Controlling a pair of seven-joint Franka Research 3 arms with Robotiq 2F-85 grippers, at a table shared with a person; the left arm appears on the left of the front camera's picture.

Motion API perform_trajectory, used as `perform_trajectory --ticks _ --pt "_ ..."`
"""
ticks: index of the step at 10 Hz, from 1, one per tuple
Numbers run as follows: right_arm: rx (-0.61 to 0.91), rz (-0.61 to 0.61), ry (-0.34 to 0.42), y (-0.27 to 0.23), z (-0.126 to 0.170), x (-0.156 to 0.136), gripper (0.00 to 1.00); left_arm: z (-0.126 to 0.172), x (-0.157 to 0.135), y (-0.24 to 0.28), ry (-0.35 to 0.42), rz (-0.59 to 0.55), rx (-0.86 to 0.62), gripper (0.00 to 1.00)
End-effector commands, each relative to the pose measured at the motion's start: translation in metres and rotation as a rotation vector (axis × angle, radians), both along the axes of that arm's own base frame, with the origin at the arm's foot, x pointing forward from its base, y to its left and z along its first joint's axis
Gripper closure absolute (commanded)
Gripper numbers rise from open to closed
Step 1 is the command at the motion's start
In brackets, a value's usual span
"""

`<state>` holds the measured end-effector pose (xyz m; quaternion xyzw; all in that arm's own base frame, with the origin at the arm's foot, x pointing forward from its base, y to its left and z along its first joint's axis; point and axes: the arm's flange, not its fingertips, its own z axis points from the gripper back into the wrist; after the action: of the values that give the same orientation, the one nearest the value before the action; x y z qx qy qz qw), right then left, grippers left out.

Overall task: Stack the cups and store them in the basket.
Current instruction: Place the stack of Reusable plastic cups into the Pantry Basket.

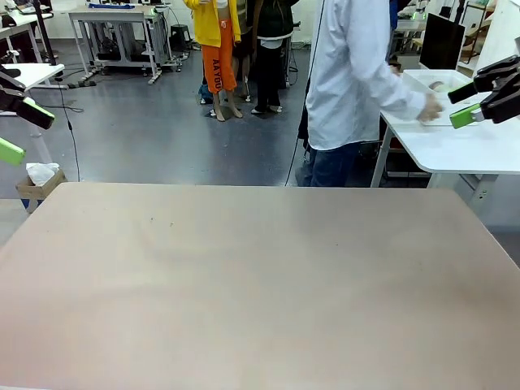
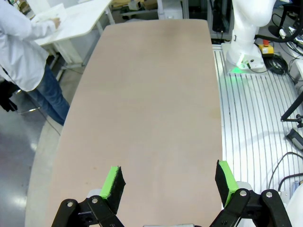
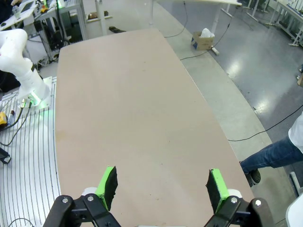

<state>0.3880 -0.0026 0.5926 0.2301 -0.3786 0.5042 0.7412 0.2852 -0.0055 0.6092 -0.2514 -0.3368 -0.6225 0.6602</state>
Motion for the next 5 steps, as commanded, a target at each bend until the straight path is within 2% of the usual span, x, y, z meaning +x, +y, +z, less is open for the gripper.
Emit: perform_trajectory --ticks 1,5 --pt "0.007 -0.009 0.019 0.0007 0.0061 0.0005 0.00 0.0021 -0.0015 -0.0014 0.010 0.004 -0.013 0.00" --pt "0.007 -0.009 0.019 0.0007 0.0061 0.0005 0.00 0.0021 -0.0015 -0.0014 0.010 0.004 -0.013 0.00"
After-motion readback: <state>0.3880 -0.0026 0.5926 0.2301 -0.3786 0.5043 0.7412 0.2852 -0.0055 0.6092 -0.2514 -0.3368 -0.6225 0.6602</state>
